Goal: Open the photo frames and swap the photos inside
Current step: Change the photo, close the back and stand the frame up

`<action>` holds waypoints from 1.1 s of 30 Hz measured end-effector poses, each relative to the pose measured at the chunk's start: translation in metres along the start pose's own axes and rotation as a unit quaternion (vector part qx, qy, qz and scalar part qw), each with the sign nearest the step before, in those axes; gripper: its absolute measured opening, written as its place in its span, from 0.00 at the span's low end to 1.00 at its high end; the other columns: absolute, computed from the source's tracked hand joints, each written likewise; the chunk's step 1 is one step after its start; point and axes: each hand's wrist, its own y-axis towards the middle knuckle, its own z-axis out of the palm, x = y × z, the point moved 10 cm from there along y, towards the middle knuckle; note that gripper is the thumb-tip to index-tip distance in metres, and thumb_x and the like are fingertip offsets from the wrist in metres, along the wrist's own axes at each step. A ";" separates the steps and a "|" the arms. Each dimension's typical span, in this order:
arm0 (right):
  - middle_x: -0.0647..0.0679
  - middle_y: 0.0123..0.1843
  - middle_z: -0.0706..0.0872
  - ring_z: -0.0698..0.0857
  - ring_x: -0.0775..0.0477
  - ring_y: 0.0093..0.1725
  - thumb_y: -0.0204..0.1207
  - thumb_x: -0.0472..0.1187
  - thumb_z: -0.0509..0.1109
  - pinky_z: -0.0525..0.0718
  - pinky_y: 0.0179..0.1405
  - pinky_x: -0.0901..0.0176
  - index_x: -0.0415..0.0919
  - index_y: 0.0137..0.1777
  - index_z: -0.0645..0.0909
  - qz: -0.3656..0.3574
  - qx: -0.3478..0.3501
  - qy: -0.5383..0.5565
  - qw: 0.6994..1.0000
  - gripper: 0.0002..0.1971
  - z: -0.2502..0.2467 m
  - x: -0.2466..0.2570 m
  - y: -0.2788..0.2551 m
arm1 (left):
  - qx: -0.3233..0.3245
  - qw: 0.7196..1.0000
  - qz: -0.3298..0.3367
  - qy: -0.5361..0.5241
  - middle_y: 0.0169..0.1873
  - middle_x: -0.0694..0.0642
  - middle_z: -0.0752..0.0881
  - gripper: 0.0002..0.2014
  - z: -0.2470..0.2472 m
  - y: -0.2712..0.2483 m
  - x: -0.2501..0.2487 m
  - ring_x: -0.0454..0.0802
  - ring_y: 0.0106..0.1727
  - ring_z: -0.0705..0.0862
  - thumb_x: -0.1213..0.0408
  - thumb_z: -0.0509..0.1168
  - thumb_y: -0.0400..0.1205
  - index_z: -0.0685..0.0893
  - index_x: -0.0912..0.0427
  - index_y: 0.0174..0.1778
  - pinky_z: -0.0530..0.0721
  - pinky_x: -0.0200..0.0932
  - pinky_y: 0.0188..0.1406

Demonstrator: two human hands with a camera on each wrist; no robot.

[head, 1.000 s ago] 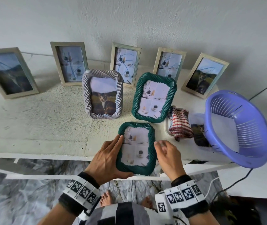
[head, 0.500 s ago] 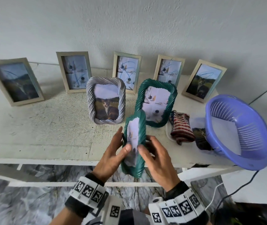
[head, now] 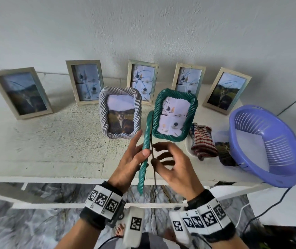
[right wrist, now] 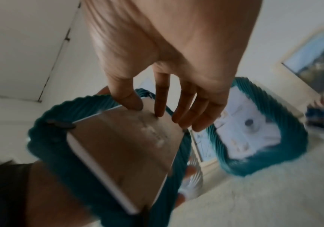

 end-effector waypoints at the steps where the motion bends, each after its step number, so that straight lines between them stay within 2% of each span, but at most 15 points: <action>1: 0.54 0.53 0.85 0.84 0.57 0.49 0.73 0.48 0.70 0.84 0.47 0.61 0.48 0.58 0.82 -0.029 -0.012 -0.064 0.997 0.15 -0.006 0.004 0.002 | -0.005 1.000 0.004 0.012 0.67 0.52 0.84 0.57 -0.005 -0.001 -0.001 0.47 0.68 0.83 0.31 0.76 0.59 0.61 0.46 0.83 0.83 0.45 0.61; 4: 0.52 0.48 0.86 0.83 0.59 0.45 0.73 0.48 0.67 0.83 0.46 0.63 0.46 0.57 0.87 -0.066 -0.031 -0.214 0.974 0.15 -0.021 0.008 0.010 | -0.016 0.999 0.009 0.045 0.69 0.57 0.81 0.58 -0.017 -0.004 -0.004 0.45 0.65 0.84 0.28 0.75 0.55 0.61 0.41 0.82 0.84 0.33 0.50; 7: 0.56 0.40 0.91 0.82 0.62 0.31 0.76 0.43 0.71 0.82 0.34 0.61 0.50 0.56 0.89 -0.052 -0.035 -0.277 0.959 0.11 -0.020 0.018 0.016 | -0.026 0.997 0.019 0.075 0.74 0.55 0.76 0.59 -0.029 -0.009 -0.010 0.42 0.66 0.83 0.29 0.76 0.54 0.59 0.36 0.82 0.84 0.32 0.48; 9: 0.55 0.36 0.91 0.83 0.61 0.24 0.80 0.39 0.69 0.82 0.27 0.61 0.49 0.56 0.88 -0.030 -0.013 -0.229 0.973 0.09 -0.005 0.019 0.021 | -0.035 0.992 0.042 0.110 0.76 0.48 0.73 0.58 -0.036 -0.015 -0.021 0.37 0.68 0.80 0.26 0.75 0.54 0.57 0.31 0.81 0.85 0.37 0.55; 11: 0.51 0.36 0.91 0.88 0.54 0.26 0.84 0.40 0.64 0.85 0.26 0.53 0.45 0.54 0.86 0.032 0.024 -0.074 0.996 0.09 0.016 0.014 0.025 | -0.058 0.981 0.072 0.173 0.78 0.45 0.69 0.59 -0.049 -0.022 -0.033 0.39 0.74 0.74 0.27 0.76 0.55 0.53 0.30 0.81 0.82 0.52 0.67; 13: 0.44 0.42 0.92 0.92 0.43 0.37 0.85 0.53 0.60 0.89 0.37 0.43 0.45 0.54 0.88 0.113 0.046 0.110 0.986 0.17 0.038 0.011 0.027 | -0.093 0.961 0.103 0.239 0.80 0.44 0.65 0.60 -0.066 -0.031 -0.043 0.44 0.80 0.68 0.29 0.77 0.58 0.50 0.33 0.83 0.75 0.62 0.74; 16: 0.33 0.53 0.90 0.88 0.32 0.54 0.78 0.70 0.55 0.85 0.57 0.35 0.43 0.58 0.88 0.225 0.079 0.284 0.929 0.34 0.078 0.004 0.034 | -0.160 0.943 0.145 0.255 0.80 0.40 0.65 0.55 -0.103 -0.050 -0.064 0.39 0.80 0.67 0.26 0.69 0.65 0.51 0.39 0.84 0.75 0.56 0.75; 18: 0.30 0.66 0.83 0.81 0.29 0.67 0.76 0.73 0.57 0.76 0.69 0.30 0.47 0.69 0.82 0.236 0.094 0.343 0.904 0.35 0.099 0.006 0.046 | -0.193 0.944 0.156 0.218 0.76 0.39 0.72 0.47 -0.128 -0.060 -0.078 0.35 0.74 0.73 0.24 0.60 0.71 0.58 0.41 0.83 0.79 0.42 0.68; 19: 0.33 0.72 0.79 0.77 0.31 0.72 0.77 0.71 0.58 0.71 0.74 0.31 0.49 0.73 0.77 0.222 0.105 0.368 0.897 0.34 0.111 0.011 0.055 | -0.209 0.946 0.155 0.195 0.73 0.41 0.77 0.43 -0.148 -0.062 -0.080 0.37 0.72 0.77 0.24 0.56 0.73 0.63 0.43 0.82 0.80 0.40 0.65; 20: 0.37 0.74 0.78 0.76 0.36 0.74 0.79 0.69 0.58 0.69 0.76 0.35 0.50 0.76 0.74 0.212 0.113 0.388 0.890 0.32 0.122 0.014 0.065 | -0.220 0.949 0.147 0.174 0.70 0.46 0.81 0.40 -0.170 -0.061 -0.078 0.43 0.70 0.79 0.25 0.53 0.76 0.69 0.46 0.79 0.80 0.45 0.65; 22: 0.44 0.71 0.82 0.79 0.45 0.72 0.81 0.64 0.57 0.71 0.76 0.42 0.47 0.76 0.74 0.218 0.131 0.398 0.881 0.29 0.147 0.019 0.086 | -0.237 0.958 0.084 0.140 0.65 0.60 0.84 0.41 -0.216 -0.052 -0.066 0.59 0.68 0.81 0.23 0.49 0.76 0.76 0.50 0.75 0.78 0.64 0.68; 24: 0.45 0.70 0.83 0.80 0.46 0.72 0.76 0.65 0.64 0.70 0.77 0.42 0.45 0.75 0.76 0.221 0.145 0.379 0.887 0.33 0.175 0.023 0.109 | -0.237 0.965 0.019 0.107 0.62 0.64 0.85 0.43 -0.245 -0.042 -0.062 0.61 0.64 0.83 0.19 0.47 0.73 0.78 0.45 0.74 0.76 0.70 0.69; 28: 0.52 0.71 0.82 0.77 0.49 0.74 0.64 0.77 0.68 0.66 0.79 0.42 0.51 0.74 0.77 0.223 0.134 0.303 0.917 0.43 0.213 0.025 0.153 | -0.215 0.976 -0.016 0.020 0.65 0.49 0.86 0.36 -0.256 -0.012 -0.092 0.47 0.68 0.83 0.26 0.47 0.73 0.82 0.43 0.68 0.78 0.54 0.69; 31: 0.51 0.68 0.85 0.81 0.49 0.70 0.58 0.83 0.64 0.69 0.78 0.43 0.49 0.71 0.80 0.228 0.105 0.255 0.934 0.49 0.230 0.015 0.182 | -0.233 0.972 -0.018 0.006 0.65 0.49 0.86 0.37 -0.275 0.006 -0.104 0.46 0.67 0.83 0.27 0.50 0.73 0.82 0.46 0.68 0.76 0.54 0.73; 33: 0.45 0.62 0.88 0.84 0.43 0.65 0.57 0.86 0.60 0.74 0.74 0.42 0.43 0.65 0.84 0.236 0.079 0.202 0.947 0.51 0.231 0.014 0.194 | -0.248 0.969 -0.018 0.010 0.65 0.49 0.86 0.39 -0.288 0.016 -0.103 0.47 0.67 0.83 0.24 0.52 0.74 0.82 0.47 0.69 0.75 0.56 0.75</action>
